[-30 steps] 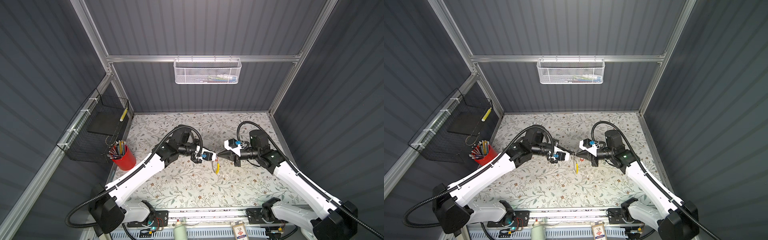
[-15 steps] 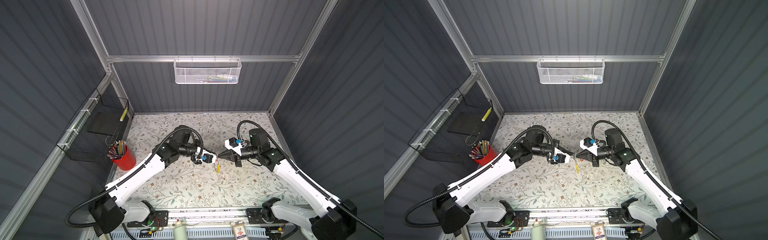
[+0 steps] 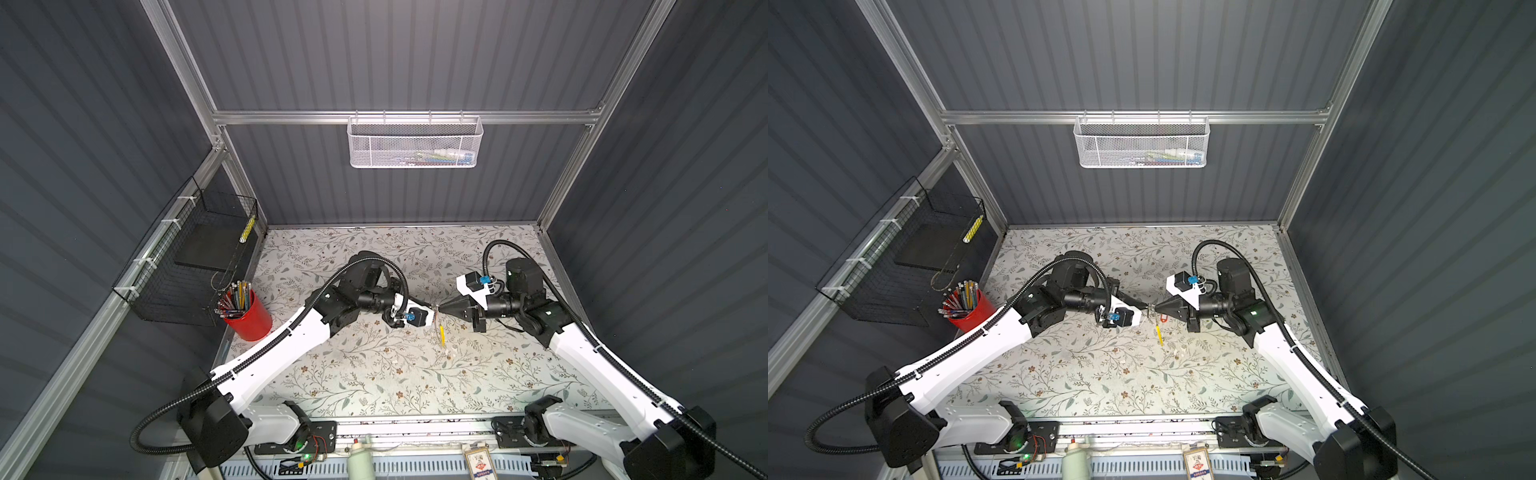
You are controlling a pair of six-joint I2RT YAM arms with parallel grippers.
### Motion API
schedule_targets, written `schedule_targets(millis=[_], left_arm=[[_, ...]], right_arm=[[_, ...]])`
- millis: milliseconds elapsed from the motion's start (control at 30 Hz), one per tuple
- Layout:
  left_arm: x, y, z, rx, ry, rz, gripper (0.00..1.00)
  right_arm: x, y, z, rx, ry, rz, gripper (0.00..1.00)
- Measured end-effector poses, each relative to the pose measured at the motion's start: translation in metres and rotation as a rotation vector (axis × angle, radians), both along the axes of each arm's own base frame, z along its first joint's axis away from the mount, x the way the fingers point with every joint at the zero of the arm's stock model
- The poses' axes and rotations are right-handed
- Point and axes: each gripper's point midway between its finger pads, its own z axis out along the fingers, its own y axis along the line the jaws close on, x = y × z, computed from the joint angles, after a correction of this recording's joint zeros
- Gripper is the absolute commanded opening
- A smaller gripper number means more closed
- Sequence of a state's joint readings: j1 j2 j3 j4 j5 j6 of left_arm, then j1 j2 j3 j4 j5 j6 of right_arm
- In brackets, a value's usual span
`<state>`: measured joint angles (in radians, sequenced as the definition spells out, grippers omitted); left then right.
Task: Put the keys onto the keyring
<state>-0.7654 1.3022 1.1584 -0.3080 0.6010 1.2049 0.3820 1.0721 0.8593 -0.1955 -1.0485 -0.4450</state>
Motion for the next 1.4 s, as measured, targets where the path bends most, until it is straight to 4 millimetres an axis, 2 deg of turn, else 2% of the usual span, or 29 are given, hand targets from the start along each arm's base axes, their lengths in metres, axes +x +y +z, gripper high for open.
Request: schedule_targets(millis=[633,1033,1400], left_arm=[[-0.007,-0.001,0.000,-0.005,0.024,-0.017,0.00],[-0.010,-0.004,0.005,-0.008,0.047,-0.051,0.00],[-0.017,-0.003,0.000,0.018,0.044,-0.079,0.00]], right_arm=[[-0.012,0.002,-0.012,-0.056,0.076,0.063,0.00],[-0.009,0.006,-0.020,-0.096,0.120,0.090,0.00],[-0.012,0.006,-0.019,-0.102,0.123,0.097,0.00]])
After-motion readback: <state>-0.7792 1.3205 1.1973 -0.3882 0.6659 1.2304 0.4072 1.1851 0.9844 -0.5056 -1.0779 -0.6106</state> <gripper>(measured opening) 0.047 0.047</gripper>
